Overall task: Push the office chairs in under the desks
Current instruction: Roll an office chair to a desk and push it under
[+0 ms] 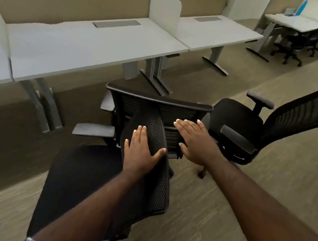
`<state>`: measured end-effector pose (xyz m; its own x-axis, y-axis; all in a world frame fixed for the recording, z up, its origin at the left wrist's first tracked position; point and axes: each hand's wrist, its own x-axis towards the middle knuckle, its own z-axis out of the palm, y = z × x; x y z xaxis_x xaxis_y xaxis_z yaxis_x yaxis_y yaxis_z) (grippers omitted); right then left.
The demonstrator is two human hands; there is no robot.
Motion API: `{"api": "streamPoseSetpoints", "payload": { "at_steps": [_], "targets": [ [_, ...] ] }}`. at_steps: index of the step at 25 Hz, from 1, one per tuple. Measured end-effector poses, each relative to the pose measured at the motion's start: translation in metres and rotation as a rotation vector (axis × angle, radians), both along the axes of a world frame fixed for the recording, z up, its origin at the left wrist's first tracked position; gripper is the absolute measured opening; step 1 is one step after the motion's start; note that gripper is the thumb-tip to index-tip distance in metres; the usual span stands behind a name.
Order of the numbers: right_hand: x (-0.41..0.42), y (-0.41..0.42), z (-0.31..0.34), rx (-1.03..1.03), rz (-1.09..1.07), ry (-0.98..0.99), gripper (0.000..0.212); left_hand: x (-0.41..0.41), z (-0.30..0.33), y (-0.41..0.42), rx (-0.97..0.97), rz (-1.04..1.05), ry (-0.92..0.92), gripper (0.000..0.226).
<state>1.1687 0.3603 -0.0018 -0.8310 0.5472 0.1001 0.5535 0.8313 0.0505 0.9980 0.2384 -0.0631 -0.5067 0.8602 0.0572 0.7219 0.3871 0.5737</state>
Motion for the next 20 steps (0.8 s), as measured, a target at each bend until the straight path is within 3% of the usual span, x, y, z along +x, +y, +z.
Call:
{"api": "streamPoseSetpoints", "payload": {
  "at_steps": [11,20],
  "targets": [
    [-0.08,0.094,-0.031,-0.078,0.516,-0.207,0.083,0.025,0.005,0.002,-0.25,0.441,0.028,0.109],
    [-0.129,0.13,-0.045,-0.084,0.755,-0.334,0.086,0.087,0.005,-0.005,-0.459,0.595,0.03,0.131]
  ]
}}
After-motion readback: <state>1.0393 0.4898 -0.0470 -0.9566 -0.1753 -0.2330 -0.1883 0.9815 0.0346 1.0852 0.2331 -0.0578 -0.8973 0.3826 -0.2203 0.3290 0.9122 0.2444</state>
